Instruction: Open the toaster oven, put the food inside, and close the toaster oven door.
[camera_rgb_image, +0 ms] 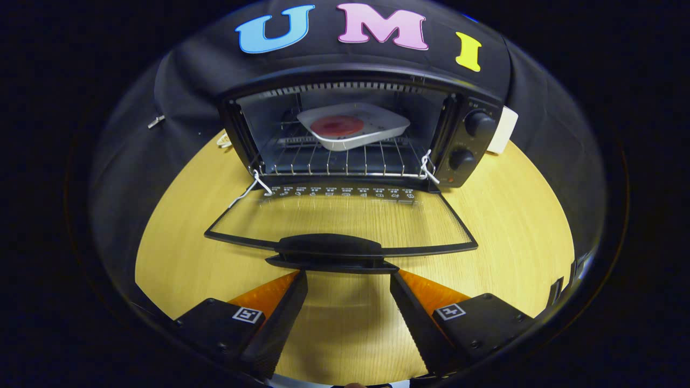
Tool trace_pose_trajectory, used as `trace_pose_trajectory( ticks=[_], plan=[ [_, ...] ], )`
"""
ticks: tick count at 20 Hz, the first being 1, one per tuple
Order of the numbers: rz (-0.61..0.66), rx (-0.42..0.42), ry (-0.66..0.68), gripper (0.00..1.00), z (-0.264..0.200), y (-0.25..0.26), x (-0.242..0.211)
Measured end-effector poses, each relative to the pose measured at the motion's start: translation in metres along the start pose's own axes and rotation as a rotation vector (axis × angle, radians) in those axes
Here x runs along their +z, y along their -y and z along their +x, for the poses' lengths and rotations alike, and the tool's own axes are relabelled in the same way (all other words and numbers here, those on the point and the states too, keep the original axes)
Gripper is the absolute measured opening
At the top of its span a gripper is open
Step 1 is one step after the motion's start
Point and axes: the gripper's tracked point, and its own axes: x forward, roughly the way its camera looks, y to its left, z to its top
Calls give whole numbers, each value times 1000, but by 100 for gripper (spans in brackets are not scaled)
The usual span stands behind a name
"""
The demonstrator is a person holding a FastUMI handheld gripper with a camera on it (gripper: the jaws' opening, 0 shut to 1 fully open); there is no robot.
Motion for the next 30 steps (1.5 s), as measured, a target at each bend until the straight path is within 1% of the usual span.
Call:
trace_pose_trajectory(
  ticks=[3, 5, 7, 9, 11, 14, 17, 19, 21, 22, 24, 27, 30],
  plan=[
    [-12, 26, 63, 100, -15, -1, 21],
    [35, 41, 116, 100, -25, -1, 40],
    [62, 19, 167, 100, -33, 9, 63],
    [88, 28, 211, 99, -46, 11, 87],
    [93, 37, 283, 99, -71, 17, 117],
    [88, 64, 407, 99, -120, 27, 157],
    [76, 83, 504, 99, -158, 46, 177],
    [74, 80, 560, 99, -181, 61, 186],
    [97, 72, 606, 99, -203, 80, 192],
    [111, 65, 639, 99, -214, 92, 196],
    [126, 15, 685, 98, -231, 125, 200],
    [147, -56, 696, 98, -247, 173, 189],
    [173, -126, 688, 98, -265, 215, 169]
  ],
)
